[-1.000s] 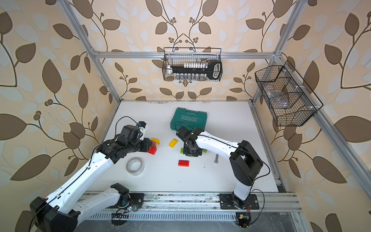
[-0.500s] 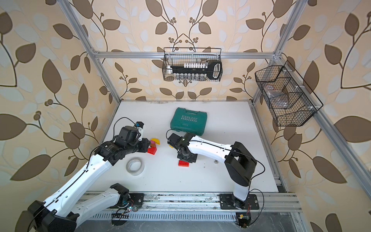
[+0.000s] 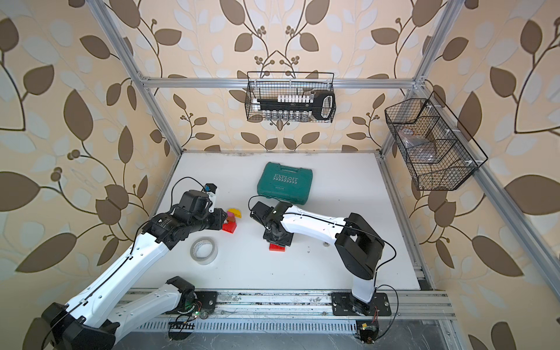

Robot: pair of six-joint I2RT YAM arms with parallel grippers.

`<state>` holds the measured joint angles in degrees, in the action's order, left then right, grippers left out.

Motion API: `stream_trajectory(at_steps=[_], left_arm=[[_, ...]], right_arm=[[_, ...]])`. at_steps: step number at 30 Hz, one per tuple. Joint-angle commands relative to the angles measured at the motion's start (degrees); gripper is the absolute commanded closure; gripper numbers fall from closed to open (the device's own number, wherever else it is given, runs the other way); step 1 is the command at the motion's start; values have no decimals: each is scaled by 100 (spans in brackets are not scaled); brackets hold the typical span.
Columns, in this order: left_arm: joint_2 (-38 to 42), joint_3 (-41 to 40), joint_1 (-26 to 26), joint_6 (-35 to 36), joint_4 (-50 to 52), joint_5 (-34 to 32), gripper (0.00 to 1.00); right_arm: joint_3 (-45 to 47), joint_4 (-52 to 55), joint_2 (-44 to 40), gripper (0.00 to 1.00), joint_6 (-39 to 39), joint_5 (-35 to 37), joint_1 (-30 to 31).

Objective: Assemble the letter s with lego
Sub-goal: Assemble the lego brick with the lego brick.

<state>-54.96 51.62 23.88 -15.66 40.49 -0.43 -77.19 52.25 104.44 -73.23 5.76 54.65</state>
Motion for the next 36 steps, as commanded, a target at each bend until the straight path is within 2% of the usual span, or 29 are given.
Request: stream_trajectory(at_steps=[1,20,36], left_arm=[[91,-29,-84,-84,31,-103,71],[39,-29,-85,-88,23,-104,70],[7,-20,-85,-60,39,-128,70]], right_arm=[[184,-32,34,94,51,-88,36],[371,-52,78,94,360,40,-50],[660,-221,278,96,621,-189,-54]])
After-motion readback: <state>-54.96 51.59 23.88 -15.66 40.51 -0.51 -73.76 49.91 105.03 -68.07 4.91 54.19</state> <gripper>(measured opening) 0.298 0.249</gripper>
